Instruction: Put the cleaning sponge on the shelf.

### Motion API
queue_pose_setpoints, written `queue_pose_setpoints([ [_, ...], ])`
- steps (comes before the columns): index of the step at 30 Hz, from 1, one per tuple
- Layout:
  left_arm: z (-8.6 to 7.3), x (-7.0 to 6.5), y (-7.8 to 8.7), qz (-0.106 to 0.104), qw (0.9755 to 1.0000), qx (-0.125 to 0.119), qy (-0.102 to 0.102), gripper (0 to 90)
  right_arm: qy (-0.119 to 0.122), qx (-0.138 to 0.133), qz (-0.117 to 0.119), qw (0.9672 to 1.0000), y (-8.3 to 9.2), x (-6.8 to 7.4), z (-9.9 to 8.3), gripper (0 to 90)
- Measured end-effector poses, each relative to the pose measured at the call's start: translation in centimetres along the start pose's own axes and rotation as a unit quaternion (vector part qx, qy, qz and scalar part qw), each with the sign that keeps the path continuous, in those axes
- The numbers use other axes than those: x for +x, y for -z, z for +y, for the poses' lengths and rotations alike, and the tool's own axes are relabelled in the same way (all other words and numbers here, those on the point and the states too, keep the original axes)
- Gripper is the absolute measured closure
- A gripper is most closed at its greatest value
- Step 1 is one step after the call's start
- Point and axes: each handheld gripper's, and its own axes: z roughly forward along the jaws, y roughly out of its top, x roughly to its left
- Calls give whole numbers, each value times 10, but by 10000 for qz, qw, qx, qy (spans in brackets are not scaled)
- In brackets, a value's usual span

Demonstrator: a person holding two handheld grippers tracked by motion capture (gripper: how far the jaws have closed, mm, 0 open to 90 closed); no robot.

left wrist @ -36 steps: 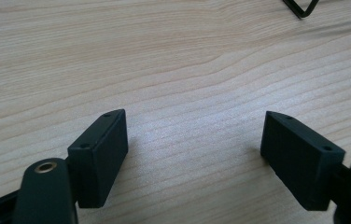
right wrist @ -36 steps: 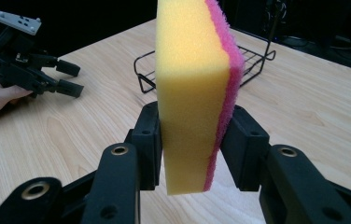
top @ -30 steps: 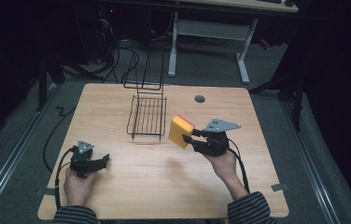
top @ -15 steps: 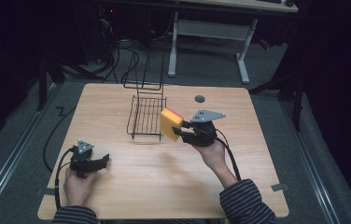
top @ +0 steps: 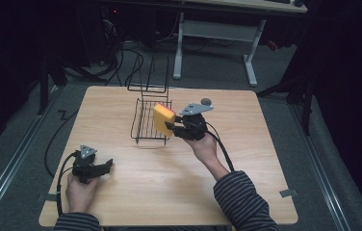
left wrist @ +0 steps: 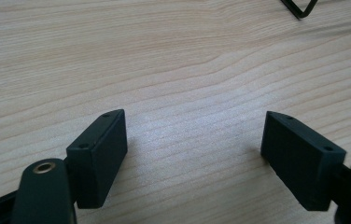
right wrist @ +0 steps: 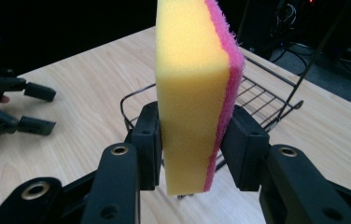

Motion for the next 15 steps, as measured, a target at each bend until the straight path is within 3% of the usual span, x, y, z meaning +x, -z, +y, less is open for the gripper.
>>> queue_pose_setpoints([
  [15, 0, 0, 0, -8, 10000, -6, 10, 233, -195, 164, -289, 9993, -56, -8, 15, 612],
])
